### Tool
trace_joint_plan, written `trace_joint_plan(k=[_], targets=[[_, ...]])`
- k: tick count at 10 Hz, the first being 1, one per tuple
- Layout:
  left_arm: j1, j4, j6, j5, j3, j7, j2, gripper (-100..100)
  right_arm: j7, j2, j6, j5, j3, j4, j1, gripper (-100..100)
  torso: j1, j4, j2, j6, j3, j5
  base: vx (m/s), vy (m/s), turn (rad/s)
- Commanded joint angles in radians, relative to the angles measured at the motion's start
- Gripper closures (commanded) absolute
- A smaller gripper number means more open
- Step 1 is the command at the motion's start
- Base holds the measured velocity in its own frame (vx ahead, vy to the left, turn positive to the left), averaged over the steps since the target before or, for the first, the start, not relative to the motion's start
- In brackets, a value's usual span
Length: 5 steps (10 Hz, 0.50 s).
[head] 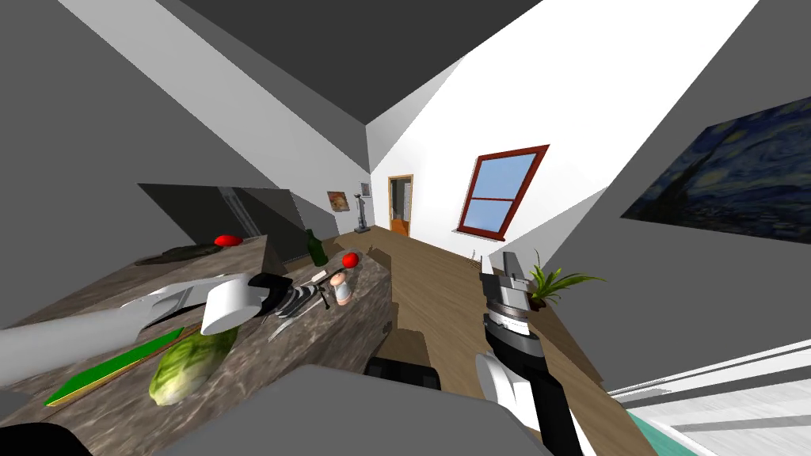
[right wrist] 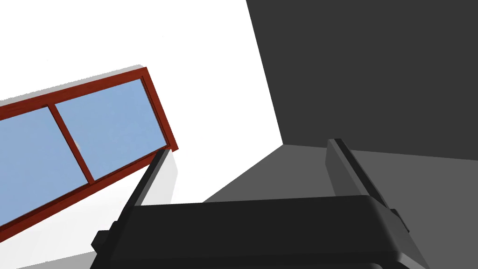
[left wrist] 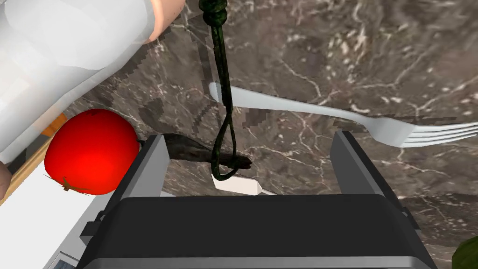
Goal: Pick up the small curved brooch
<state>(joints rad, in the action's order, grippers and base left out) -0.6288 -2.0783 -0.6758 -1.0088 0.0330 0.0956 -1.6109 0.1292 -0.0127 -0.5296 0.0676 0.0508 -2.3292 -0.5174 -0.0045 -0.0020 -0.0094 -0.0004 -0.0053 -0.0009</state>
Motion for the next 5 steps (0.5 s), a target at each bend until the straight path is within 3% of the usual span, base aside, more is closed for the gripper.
trace_joint_plan(k=[1,5], targets=[[-0.021,-0.002,-0.05,-0.045,0.009,0.016,-0.044,-100,0.0,0.0,0.0,0.0,0.0,0.0,0.0,0,0.0,0.0,0.0,0.0,0.0,0.0,0.058,0.043,-0.281],[-0.073,0.0,-0.123,-0.115,0.028,0.032,-0.115,-100,0.0,0.0,0.0,0.0,0.0,0.0,0.0,0,-0.001,0.0,0.001,0.0,0.001,0.0,0.035,0.028,-0.173]])
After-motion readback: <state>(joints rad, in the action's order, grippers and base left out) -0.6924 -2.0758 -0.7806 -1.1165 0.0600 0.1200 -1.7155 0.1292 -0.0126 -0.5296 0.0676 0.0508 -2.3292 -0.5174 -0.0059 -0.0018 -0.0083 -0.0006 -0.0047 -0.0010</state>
